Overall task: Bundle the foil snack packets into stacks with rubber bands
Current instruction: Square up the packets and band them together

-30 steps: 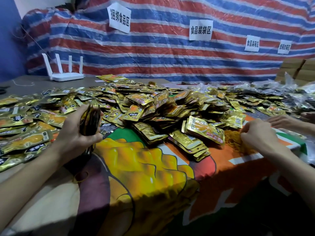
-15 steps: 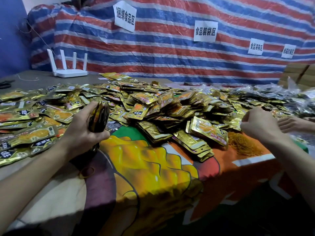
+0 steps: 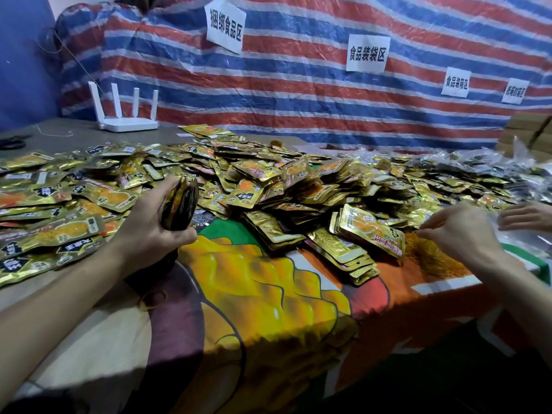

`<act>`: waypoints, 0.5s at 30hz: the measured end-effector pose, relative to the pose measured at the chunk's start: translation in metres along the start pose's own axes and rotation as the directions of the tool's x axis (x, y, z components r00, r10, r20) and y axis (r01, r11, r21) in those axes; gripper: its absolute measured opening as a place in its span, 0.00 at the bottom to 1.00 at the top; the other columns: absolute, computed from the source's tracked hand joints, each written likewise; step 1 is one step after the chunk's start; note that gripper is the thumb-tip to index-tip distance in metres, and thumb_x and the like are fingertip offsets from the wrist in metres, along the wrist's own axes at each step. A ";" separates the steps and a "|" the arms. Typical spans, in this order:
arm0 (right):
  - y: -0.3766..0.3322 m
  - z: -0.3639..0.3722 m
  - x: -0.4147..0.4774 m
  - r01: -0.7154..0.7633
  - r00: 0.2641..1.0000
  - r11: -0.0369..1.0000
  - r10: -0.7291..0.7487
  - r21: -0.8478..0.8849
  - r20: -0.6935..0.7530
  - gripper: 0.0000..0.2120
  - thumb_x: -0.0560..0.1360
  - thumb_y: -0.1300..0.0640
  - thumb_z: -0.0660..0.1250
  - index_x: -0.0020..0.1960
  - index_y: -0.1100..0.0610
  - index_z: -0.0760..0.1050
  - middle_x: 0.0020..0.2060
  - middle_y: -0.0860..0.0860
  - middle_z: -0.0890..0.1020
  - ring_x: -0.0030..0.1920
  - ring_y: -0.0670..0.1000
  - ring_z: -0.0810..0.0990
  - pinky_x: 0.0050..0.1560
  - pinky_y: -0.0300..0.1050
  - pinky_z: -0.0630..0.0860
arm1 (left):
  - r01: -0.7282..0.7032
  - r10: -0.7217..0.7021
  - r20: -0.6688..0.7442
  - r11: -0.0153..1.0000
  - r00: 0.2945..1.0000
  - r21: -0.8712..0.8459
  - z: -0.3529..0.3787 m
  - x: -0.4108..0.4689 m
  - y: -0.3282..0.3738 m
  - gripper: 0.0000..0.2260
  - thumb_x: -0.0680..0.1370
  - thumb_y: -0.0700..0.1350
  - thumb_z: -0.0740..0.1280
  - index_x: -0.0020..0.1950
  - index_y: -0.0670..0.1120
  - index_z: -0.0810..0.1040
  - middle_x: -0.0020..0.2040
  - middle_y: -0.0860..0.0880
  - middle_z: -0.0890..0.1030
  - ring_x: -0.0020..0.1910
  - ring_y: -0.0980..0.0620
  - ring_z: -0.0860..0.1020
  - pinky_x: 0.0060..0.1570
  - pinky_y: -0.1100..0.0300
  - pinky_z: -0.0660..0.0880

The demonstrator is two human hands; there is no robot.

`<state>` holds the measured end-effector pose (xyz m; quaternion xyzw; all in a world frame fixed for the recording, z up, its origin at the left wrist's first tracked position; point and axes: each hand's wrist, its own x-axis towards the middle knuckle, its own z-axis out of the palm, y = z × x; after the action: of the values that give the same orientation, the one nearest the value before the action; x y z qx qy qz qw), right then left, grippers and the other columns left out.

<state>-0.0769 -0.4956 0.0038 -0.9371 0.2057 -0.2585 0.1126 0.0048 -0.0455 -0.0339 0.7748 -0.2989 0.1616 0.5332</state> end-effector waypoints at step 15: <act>0.005 0.005 0.007 0.117 0.989 0.989 -0.107 -0.094 0.102 0.10 0.72 0.65 0.71 0.50 0.56 0.86 0.45 0.57 0.86 0.43 0.57 0.80 0.39 0.44 0.74 | 0.000 0.000 0.016 1.000 1.000 0.001 0.000 0.000 0.002 0.32 0.61 0.52 0.72 0.56 0.33 0.70 0.44 0.28 0.71 0.40 0.26 0.72 0.40 0.27 0.70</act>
<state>-0.0705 -0.5025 0.0005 -0.9631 0.1597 -0.2082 0.0606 0.0033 -0.0456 -0.0322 0.7764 -0.3032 0.1554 0.5302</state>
